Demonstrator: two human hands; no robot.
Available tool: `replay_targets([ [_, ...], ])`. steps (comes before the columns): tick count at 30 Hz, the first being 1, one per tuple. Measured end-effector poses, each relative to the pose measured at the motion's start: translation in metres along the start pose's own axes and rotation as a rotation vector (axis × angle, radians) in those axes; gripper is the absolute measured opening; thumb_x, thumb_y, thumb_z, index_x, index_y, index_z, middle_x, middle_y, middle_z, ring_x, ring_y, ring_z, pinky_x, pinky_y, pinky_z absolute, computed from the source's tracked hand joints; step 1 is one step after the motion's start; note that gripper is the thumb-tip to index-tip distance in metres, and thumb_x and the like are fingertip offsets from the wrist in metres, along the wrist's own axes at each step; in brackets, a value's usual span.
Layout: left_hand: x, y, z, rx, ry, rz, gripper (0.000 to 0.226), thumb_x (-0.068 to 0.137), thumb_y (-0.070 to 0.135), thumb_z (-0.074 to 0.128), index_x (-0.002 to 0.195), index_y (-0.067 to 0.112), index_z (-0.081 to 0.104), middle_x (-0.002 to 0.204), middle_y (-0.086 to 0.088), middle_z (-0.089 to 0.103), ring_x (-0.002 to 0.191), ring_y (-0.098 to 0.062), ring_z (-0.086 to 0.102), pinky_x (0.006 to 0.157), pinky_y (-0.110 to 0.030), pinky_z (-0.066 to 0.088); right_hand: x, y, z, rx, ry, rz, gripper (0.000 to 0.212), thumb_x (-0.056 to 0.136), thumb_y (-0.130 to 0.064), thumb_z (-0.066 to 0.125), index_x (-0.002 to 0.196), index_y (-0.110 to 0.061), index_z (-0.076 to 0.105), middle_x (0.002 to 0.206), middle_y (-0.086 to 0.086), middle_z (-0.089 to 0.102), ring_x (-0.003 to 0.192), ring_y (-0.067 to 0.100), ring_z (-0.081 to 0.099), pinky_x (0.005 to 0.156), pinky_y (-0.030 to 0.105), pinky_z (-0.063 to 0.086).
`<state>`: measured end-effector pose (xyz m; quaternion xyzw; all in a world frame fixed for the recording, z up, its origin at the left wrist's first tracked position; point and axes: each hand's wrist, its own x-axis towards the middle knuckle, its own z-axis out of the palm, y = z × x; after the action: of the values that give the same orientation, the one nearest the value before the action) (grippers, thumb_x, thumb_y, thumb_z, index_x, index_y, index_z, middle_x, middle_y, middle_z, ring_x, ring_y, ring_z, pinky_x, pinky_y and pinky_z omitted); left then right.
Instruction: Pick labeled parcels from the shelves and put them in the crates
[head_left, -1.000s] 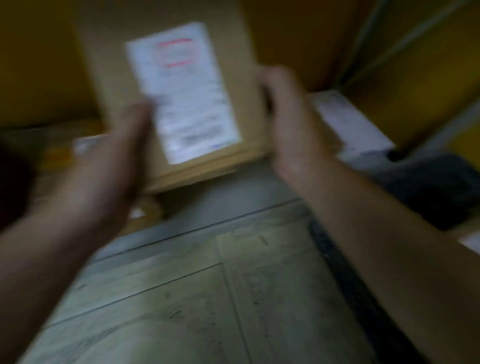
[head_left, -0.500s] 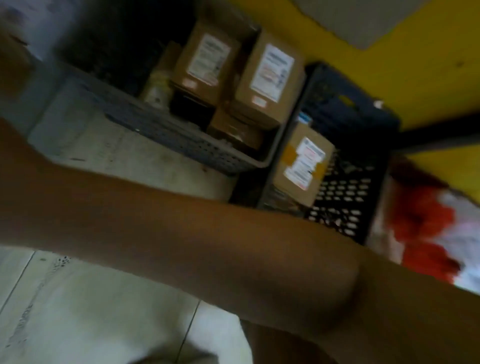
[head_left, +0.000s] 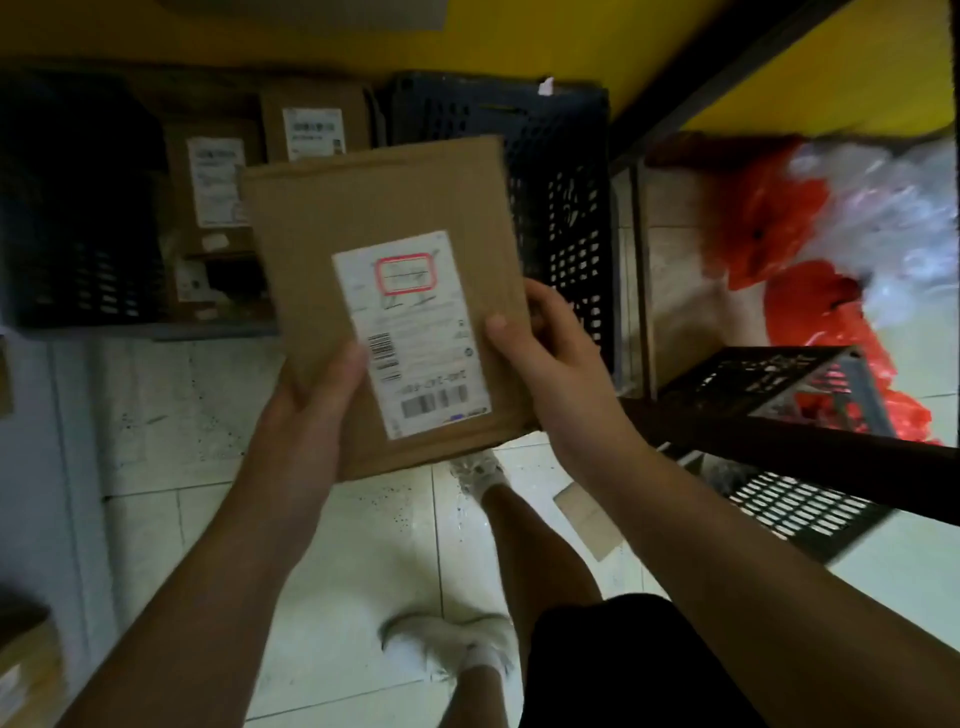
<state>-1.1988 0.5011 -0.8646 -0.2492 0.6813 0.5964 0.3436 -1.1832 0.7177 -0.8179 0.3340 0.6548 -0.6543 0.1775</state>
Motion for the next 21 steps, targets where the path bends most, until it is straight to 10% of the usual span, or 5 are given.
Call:
replay_targets([
  [21,0.169,0.029,0.096,-0.013,-0.077,-0.169,0.071,0.097,0.055,0.067,0.159,0.039,0.035,0.139,0.009,0.068,0.12,-0.015,0.07,0.104,-0.045,0.056,0.185,0.043,-0.052,-0.015,0.156,0.178,0.047,0.097,-0.049,0.06,0.142,-0.04,0.054,0.125,-0.015,0.073,0.111,0.007,0.073,0.099,0.041,0.059],
])
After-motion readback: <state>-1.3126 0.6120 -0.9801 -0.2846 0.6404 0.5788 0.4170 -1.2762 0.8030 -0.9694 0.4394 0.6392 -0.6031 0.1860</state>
